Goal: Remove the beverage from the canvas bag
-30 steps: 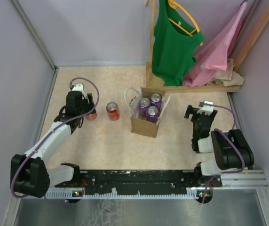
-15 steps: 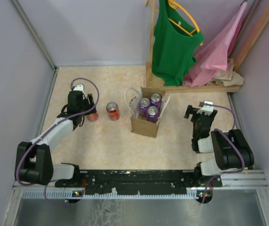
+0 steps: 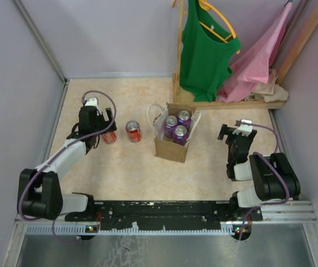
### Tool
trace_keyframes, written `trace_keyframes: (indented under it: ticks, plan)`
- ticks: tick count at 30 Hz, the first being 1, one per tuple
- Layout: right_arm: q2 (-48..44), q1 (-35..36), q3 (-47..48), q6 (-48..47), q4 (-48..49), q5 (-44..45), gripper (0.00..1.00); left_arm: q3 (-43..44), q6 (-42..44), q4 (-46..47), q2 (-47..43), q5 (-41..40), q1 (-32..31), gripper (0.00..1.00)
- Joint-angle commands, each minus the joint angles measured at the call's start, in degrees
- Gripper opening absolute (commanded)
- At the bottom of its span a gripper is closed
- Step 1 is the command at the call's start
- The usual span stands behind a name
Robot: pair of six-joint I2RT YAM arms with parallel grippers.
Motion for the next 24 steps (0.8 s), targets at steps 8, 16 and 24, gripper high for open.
trace_keyframes:
  ticks: [8, 16, 24]
  plan:
    - [-0.23, -0.12, 0.98, 0.24, 1.91, 0.06, 0.99, 9.76, 5.07, -5.91, -11.18, 6.4, -0.87, 0.99]
    - [-0.23, -0.16, 0.98, 0.2, 1.91, 0.02, 0.99, 25.13, 11.8, -15.78, -9.36, 2.02, -18.34, 0.94]
    - [-0.23, -0.08, 0.98, 0.24, 1.92, 0.0, 0.99, 37.55, 12.98, -21.41, 2.02, 10.55, -30.84, 0.92]
